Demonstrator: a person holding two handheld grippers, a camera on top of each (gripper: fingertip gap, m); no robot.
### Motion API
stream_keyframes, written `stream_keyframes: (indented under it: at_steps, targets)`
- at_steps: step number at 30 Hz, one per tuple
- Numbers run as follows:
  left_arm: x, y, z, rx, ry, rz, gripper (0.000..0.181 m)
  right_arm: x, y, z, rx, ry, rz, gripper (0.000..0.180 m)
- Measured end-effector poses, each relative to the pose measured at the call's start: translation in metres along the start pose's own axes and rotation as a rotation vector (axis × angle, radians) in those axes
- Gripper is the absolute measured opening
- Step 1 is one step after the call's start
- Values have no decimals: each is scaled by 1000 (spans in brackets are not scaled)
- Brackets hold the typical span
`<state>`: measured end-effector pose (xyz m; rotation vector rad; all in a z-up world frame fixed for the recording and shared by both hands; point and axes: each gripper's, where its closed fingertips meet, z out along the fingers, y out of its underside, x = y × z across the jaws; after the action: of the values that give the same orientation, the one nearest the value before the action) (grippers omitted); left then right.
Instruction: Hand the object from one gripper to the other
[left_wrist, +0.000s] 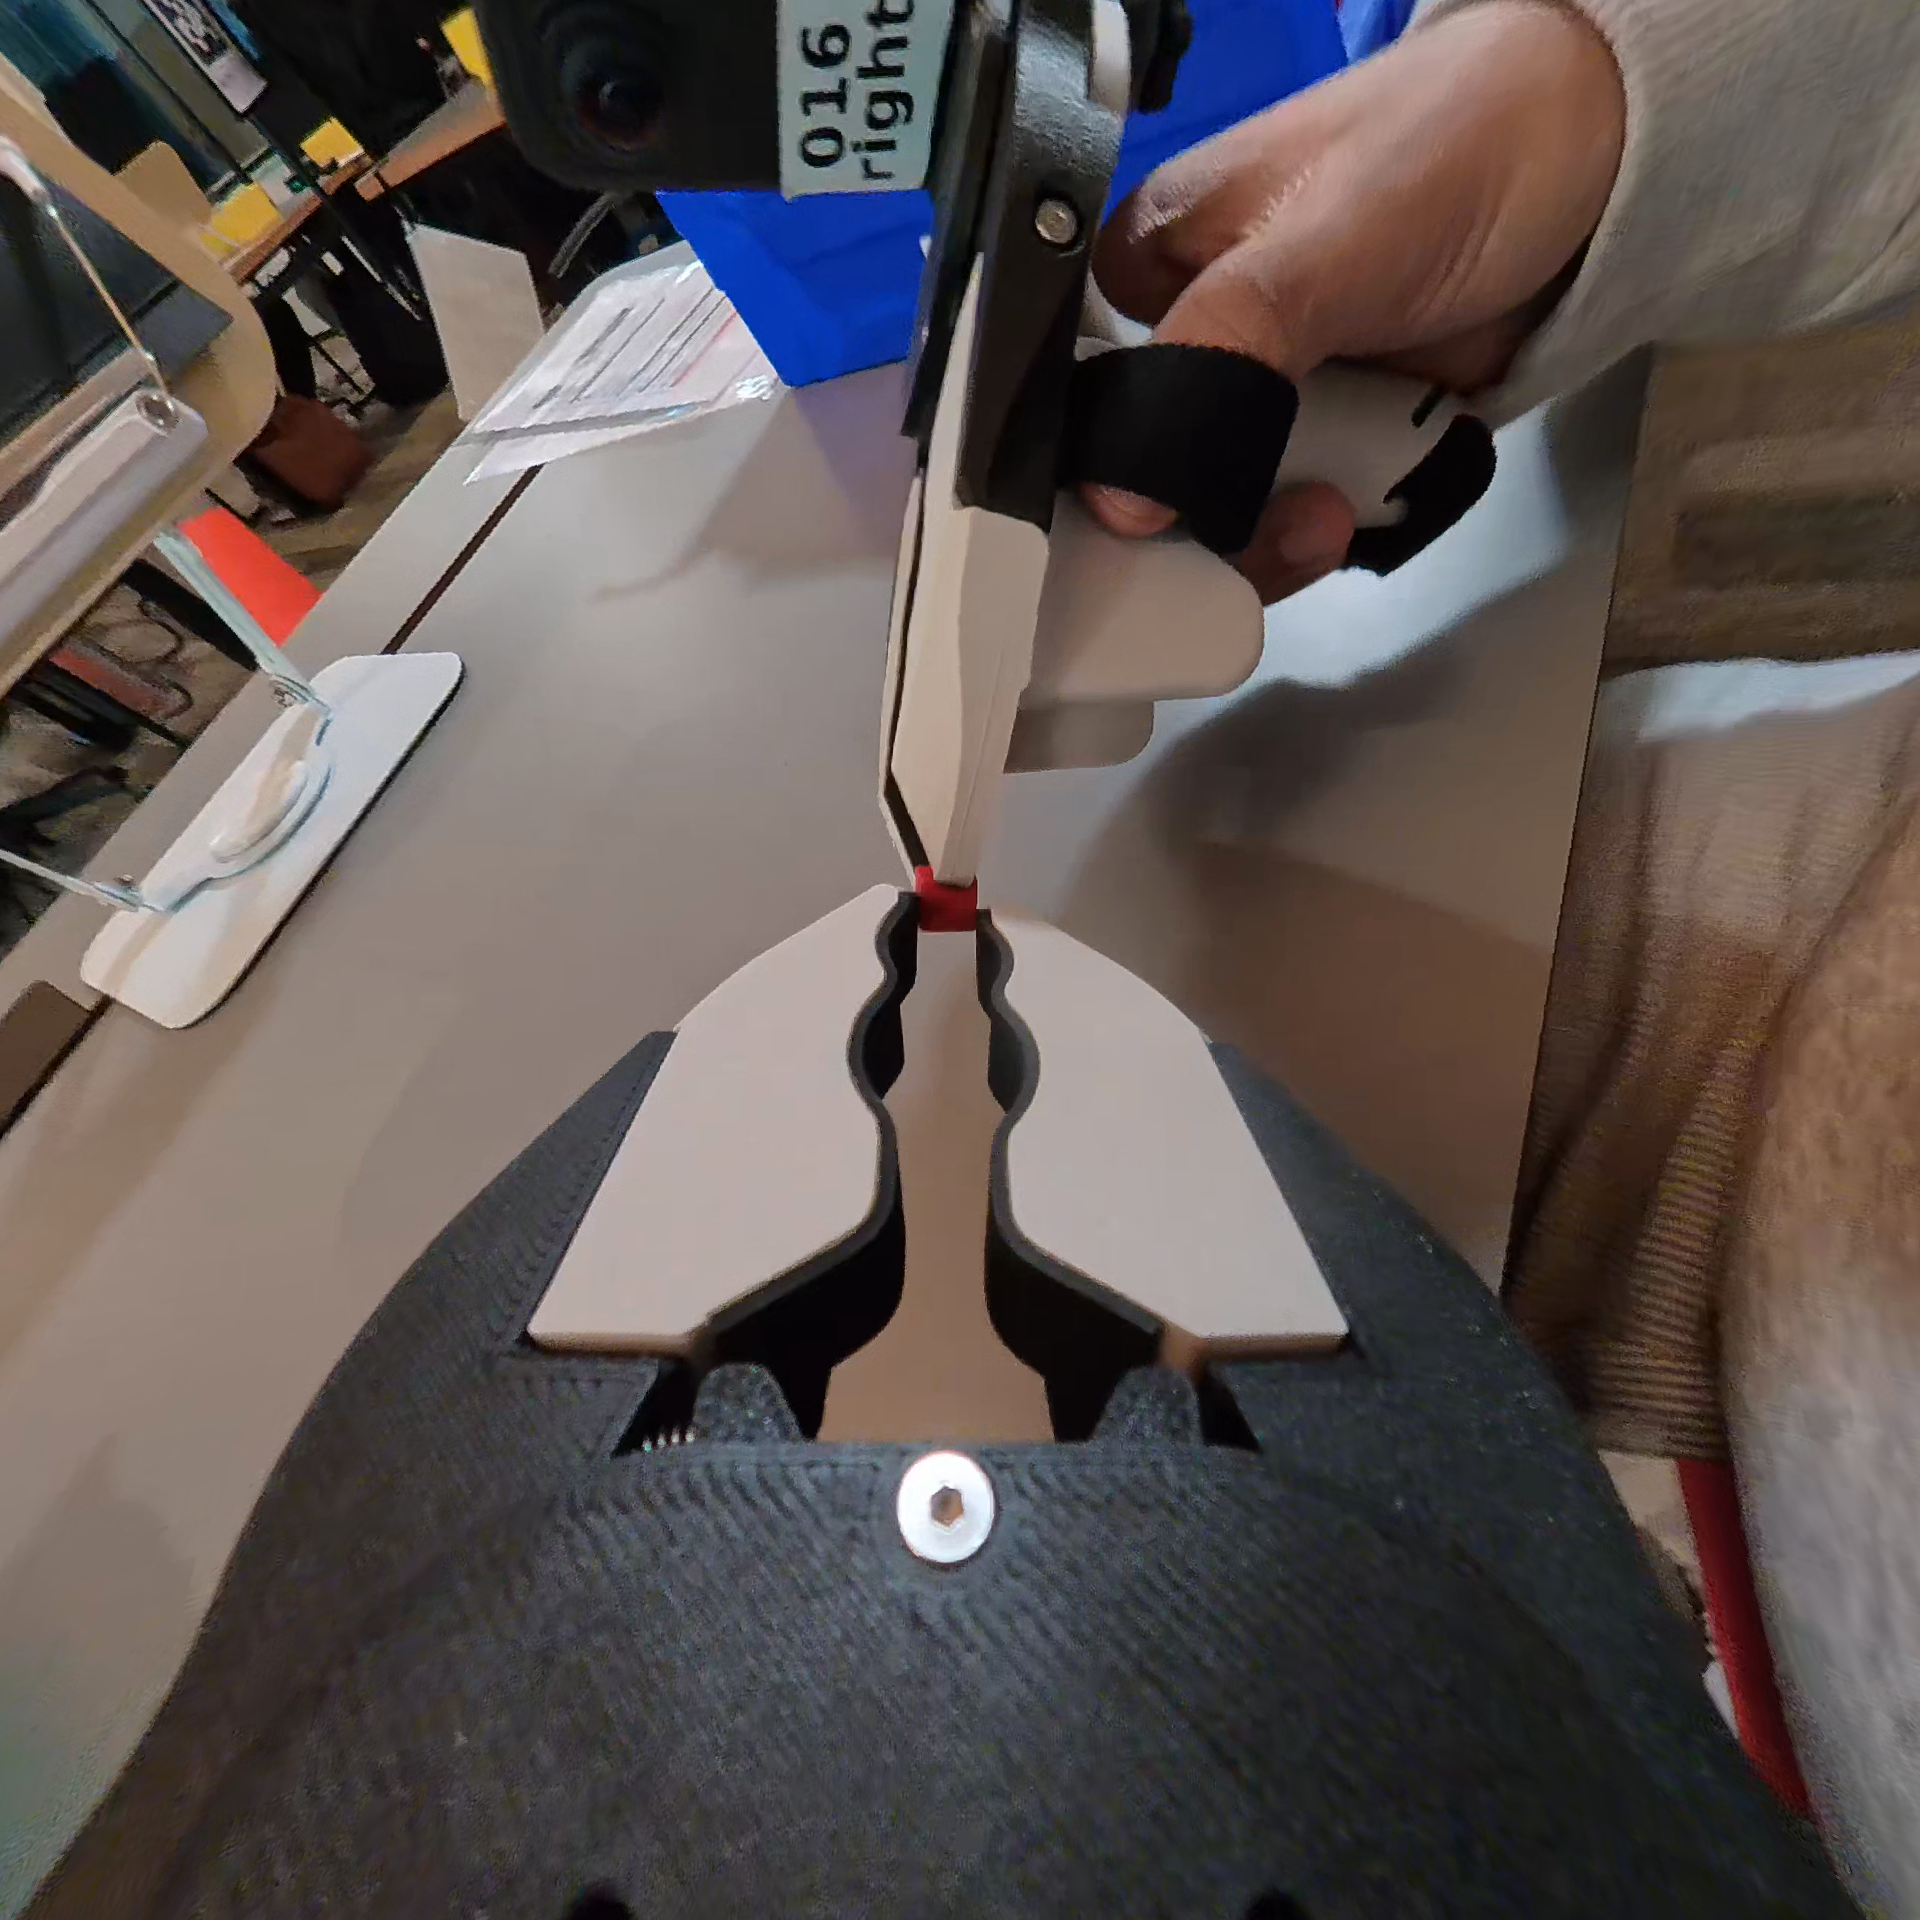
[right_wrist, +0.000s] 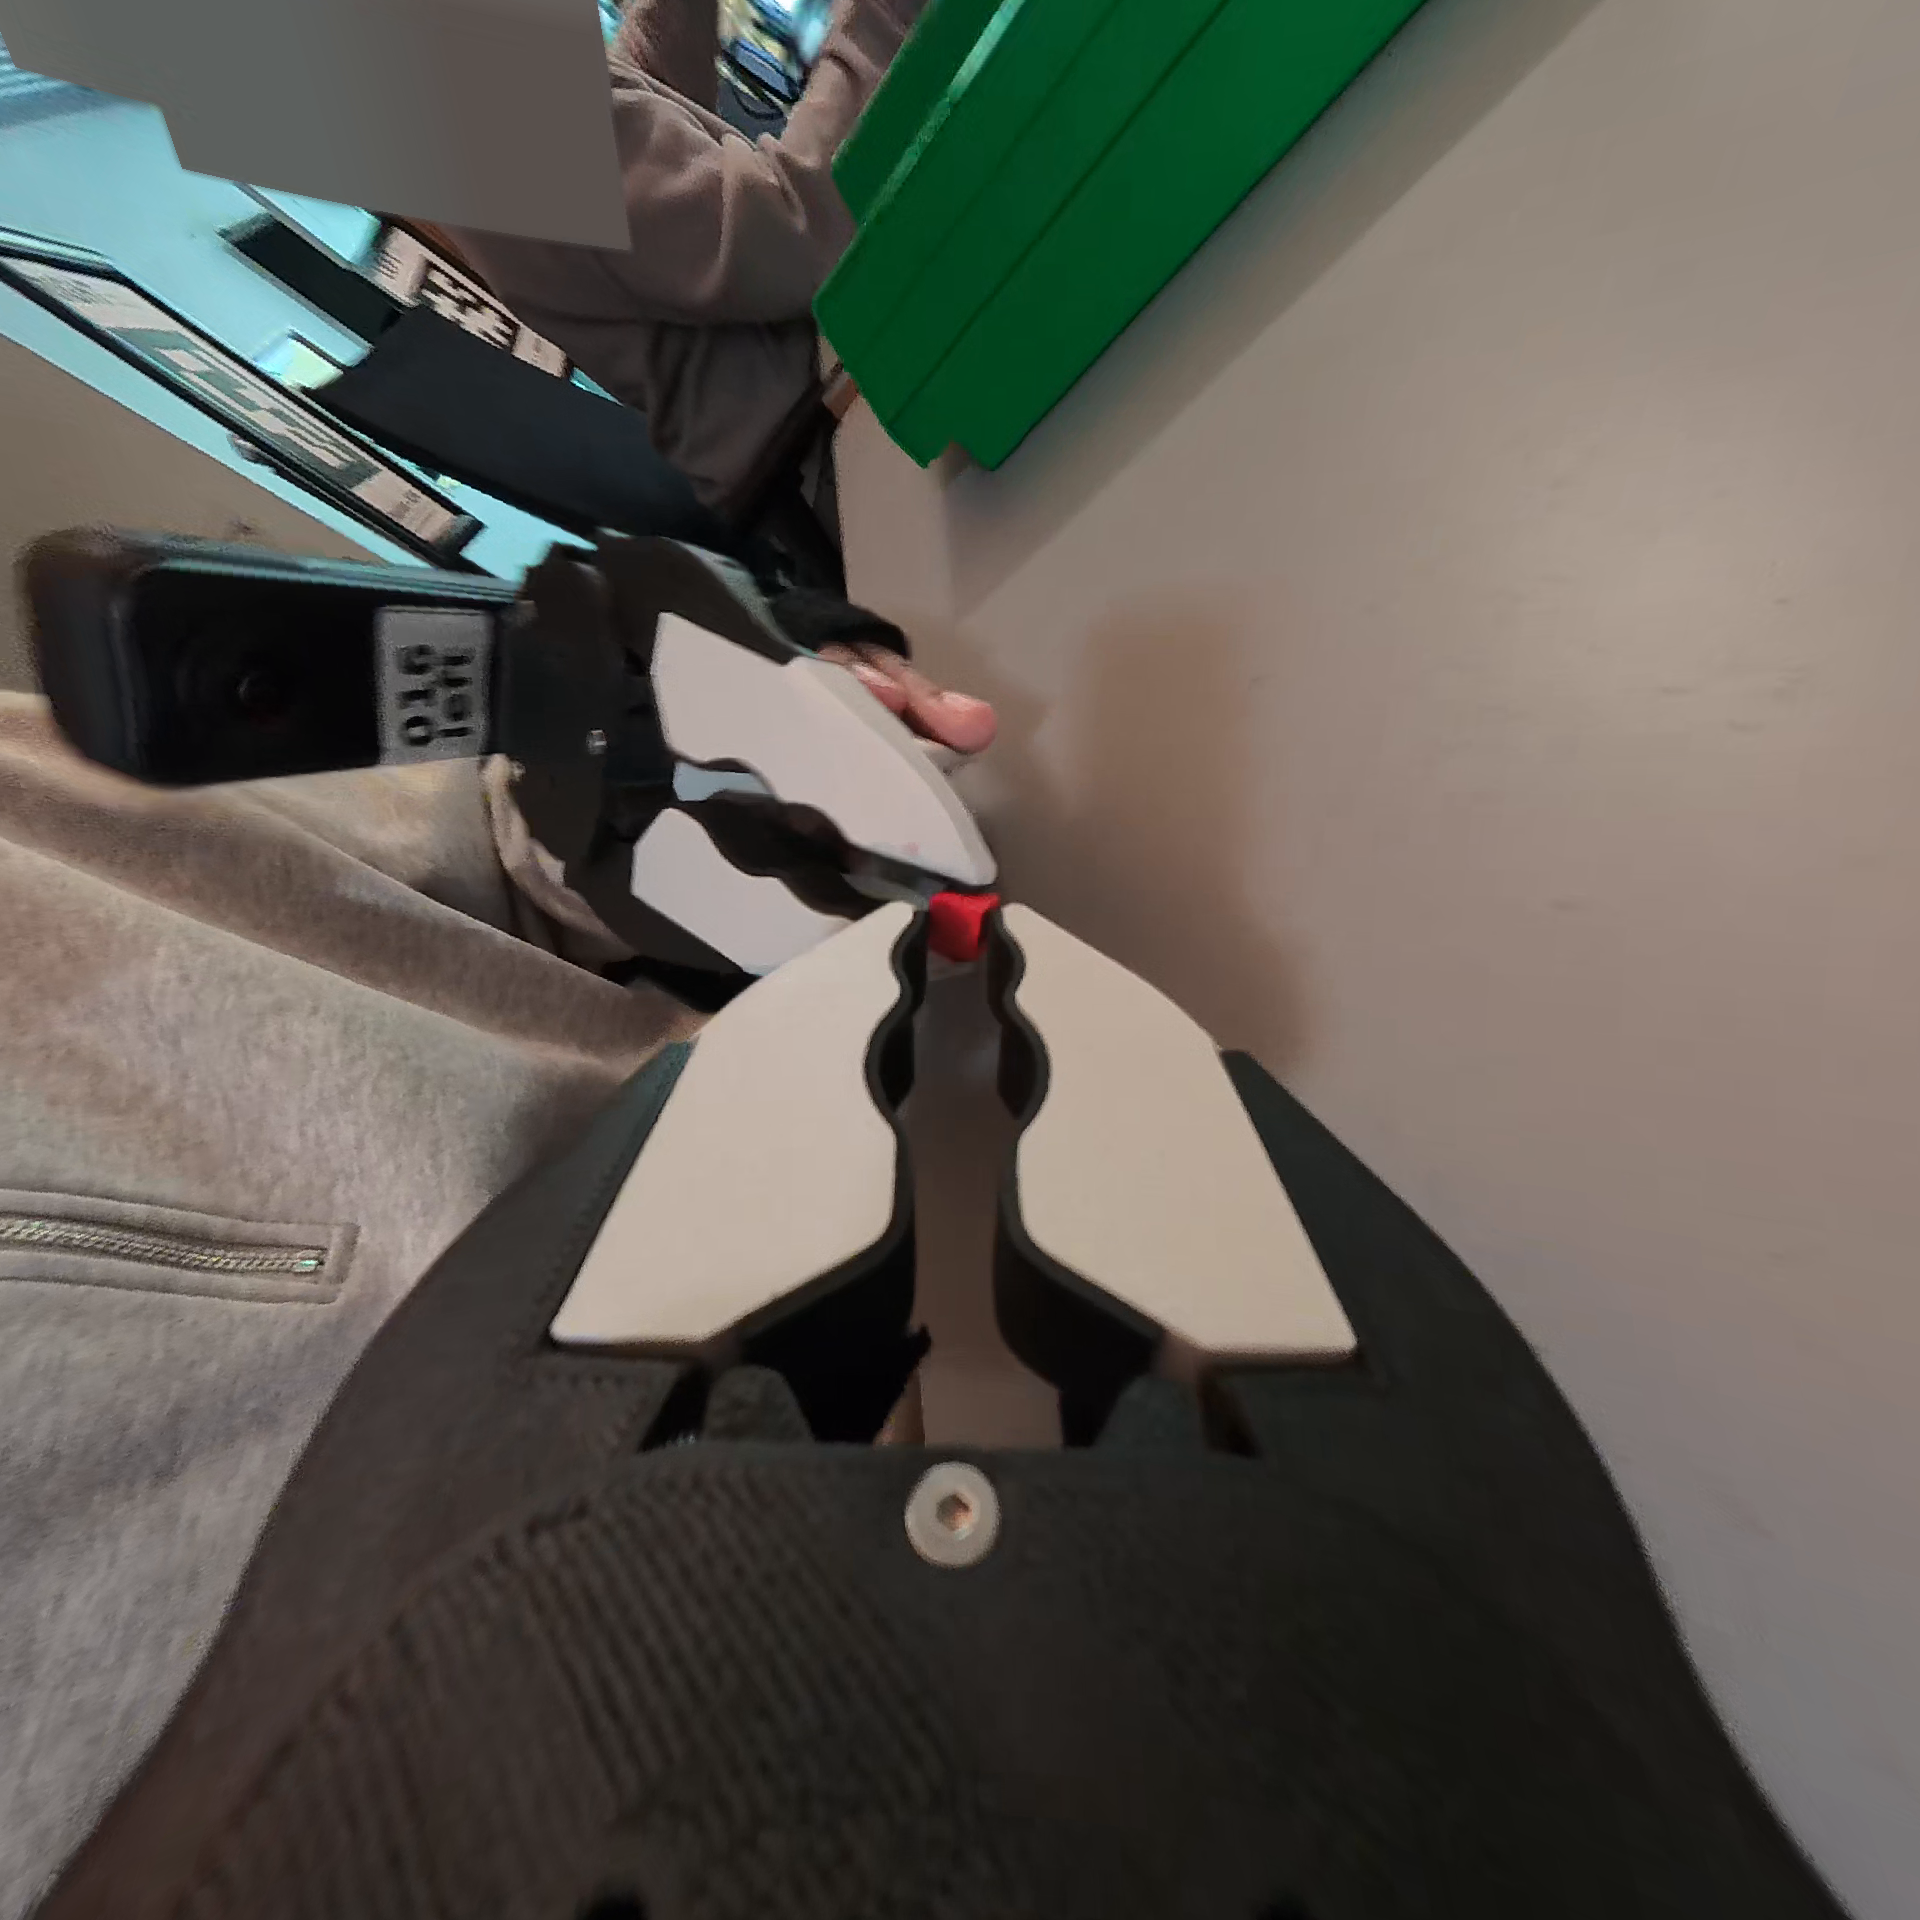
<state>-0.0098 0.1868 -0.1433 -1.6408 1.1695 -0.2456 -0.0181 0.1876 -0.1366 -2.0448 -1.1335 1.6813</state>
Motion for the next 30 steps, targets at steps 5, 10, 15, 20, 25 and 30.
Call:
stream_keyframes:
  at_steps: [5, 10, 15, 20, 25, 30]
  targets:
    - [-5, -7, -4, 119, 114, -278, 27, -16, -16, -12, 98, -132, -47, 11]
    - [-6, -34, -23, 397, 475, -770, 26, -31, -28, -22, 198, -200, -234, 11]
    - [-14, -44, -37, 537, 714, -1065, 20, -45, -26, -21, 235, -125, -598, 11]
    - [-4, -51, -40, 563, 975, -1308, 22, -52, -16, -14, 201, -32, -923, 11]
    - [6, -53, -39, 509, 1001, -1268, 15, -57, -11, -14, 204, -44, -1043, 11]
    - [6, -51, -39, 507, 1026, -1299, 11, -60, -5, -12, 186, -56, -1123, 11]
